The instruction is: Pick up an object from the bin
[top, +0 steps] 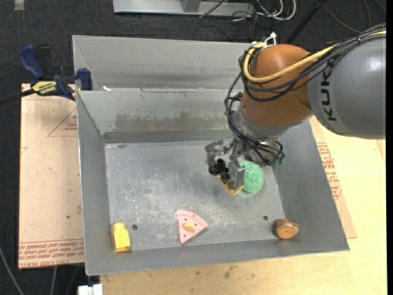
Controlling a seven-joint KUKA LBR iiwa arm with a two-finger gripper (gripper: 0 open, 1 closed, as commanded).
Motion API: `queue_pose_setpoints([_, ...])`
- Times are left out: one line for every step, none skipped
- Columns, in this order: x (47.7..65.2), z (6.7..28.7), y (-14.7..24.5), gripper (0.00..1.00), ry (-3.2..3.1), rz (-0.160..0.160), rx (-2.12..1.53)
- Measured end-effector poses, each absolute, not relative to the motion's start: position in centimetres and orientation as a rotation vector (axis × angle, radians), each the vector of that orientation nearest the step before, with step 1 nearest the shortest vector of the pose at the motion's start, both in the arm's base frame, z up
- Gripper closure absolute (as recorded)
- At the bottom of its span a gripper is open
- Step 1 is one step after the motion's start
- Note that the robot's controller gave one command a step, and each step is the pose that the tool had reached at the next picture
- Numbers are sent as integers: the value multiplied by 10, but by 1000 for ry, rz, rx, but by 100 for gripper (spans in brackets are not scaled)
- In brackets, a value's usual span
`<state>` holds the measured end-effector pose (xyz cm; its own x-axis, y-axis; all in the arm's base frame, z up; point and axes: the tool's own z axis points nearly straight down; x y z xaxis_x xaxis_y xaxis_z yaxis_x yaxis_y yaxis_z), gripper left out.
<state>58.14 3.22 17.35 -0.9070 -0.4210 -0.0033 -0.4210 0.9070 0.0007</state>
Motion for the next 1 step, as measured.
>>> queue_pose_setpoints([576, 285, 56, 100, 3062, 1, -684])
